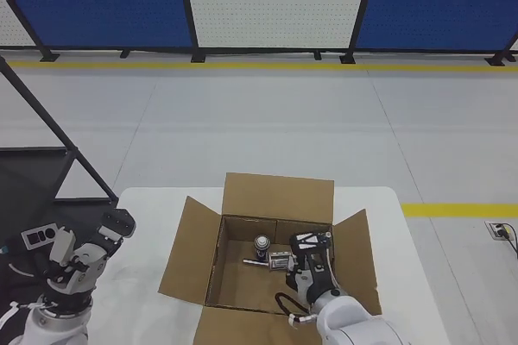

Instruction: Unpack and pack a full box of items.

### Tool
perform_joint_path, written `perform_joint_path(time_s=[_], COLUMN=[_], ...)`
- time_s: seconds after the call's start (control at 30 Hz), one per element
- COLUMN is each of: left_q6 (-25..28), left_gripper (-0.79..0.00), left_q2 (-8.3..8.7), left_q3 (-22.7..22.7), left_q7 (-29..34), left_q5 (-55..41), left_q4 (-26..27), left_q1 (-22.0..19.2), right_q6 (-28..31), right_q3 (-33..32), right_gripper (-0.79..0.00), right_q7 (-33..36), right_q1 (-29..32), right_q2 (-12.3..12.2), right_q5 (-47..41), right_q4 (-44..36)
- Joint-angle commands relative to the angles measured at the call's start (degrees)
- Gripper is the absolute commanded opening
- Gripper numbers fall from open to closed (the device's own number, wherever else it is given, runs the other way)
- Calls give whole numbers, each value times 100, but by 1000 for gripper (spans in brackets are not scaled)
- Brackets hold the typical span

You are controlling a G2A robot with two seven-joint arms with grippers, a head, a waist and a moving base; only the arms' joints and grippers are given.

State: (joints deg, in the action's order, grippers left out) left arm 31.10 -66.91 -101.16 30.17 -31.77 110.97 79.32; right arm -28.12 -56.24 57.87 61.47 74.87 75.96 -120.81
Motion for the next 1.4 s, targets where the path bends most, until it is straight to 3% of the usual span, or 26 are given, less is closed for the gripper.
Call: perform_joint_path(time_s=[0.0,0.17,0.37,0.63,0.8,1.0,1.27,1.37], left_q6=[-5,80,57,22,67,11,-34,-89], left_gripper=[0,0,0,0,0,0,0,0], left_q2=[-2,-8,-37,-52,-35,10,47,56], left_q3=[24,104,618,864,618,12,-599,-706], left_q7=[2,-30,-24,-23,-55,-47,-95,-43], left_q5=[17,363,734,786,687,494,365,321], left_q4=[-8,-49,71,-38,-39,-26,-99,-120], left_q1=[-4,-30,-169,-285,-216,-51,125,188], right_q6=[5,5,5,731,1039,1699,2285,2351], right_q3=[3,3,3,-93,-320,-700,-1517,-1872], right_gripper=[-785,-785,-785,-785,-785,-785,-785,-785], right_q7=[11,11,11,-877,-1111,-1646,-2978,-3178], right_q1=[-7,-7,-7,309,594,994,1432,1704], right_q2=[0,0,0,-8,-52,-136,-229,-259], right_q5=[1,1,1,68,534,1252,1867,2020], right_q4=[7,7,7,-363,-805,-1380,-1384,-1384])
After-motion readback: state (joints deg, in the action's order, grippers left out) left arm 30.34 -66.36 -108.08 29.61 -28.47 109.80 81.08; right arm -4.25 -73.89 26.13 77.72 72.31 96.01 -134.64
